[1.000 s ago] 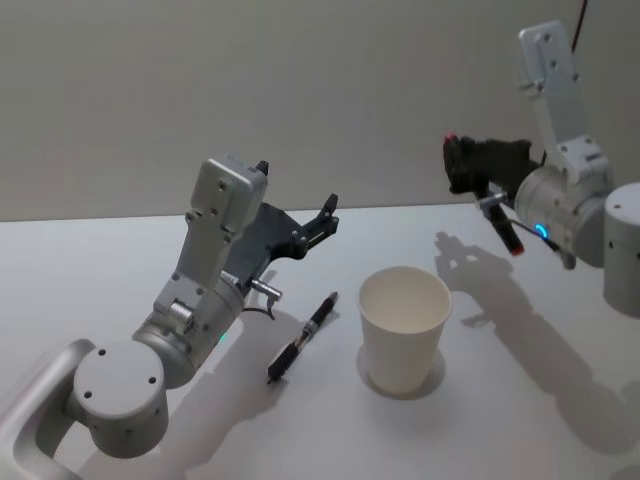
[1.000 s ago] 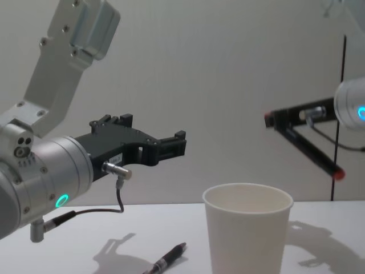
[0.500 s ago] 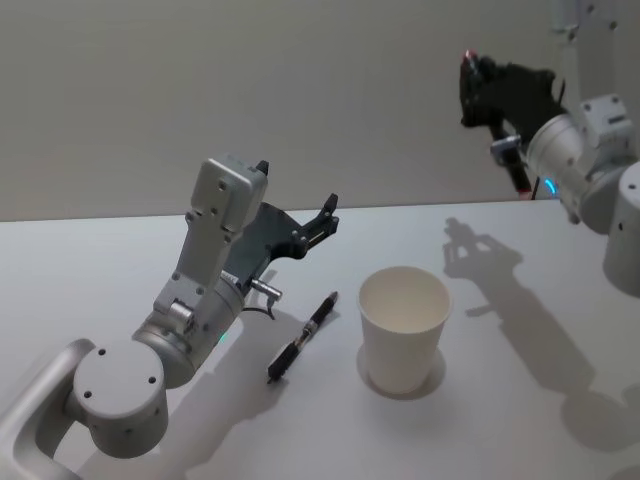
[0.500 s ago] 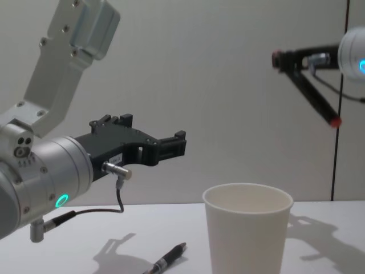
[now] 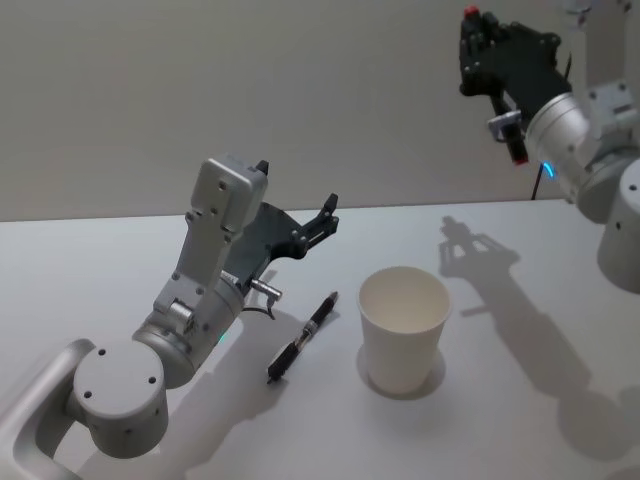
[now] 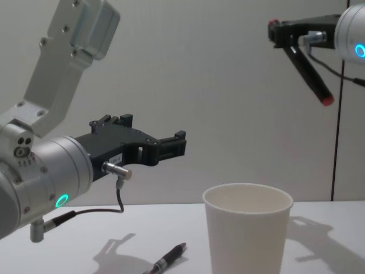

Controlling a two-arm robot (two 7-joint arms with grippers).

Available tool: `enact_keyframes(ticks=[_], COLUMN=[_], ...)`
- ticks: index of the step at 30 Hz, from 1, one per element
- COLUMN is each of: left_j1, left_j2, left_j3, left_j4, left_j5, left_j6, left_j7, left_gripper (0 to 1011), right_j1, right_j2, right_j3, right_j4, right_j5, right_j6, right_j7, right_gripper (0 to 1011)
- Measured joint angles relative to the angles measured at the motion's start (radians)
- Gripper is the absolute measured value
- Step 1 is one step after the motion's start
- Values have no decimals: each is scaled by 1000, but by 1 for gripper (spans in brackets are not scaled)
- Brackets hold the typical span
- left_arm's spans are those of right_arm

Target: Place the pen into the pen holder.

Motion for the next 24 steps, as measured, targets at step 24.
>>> enact_keyframes(ticks=[24], left_j1=[0], left_j2=[0], left_j3=[0], left_j4=[0], left_j5=[0], left_j6=[0], left_j7=[0], left_gripper=[1001], right_j1=[-39], right_j2=[30], right_j3=[-34], right_j4=[-23], right_j5=[8], right_j6=[-112], right_j7=[275], right_gripper=[175])
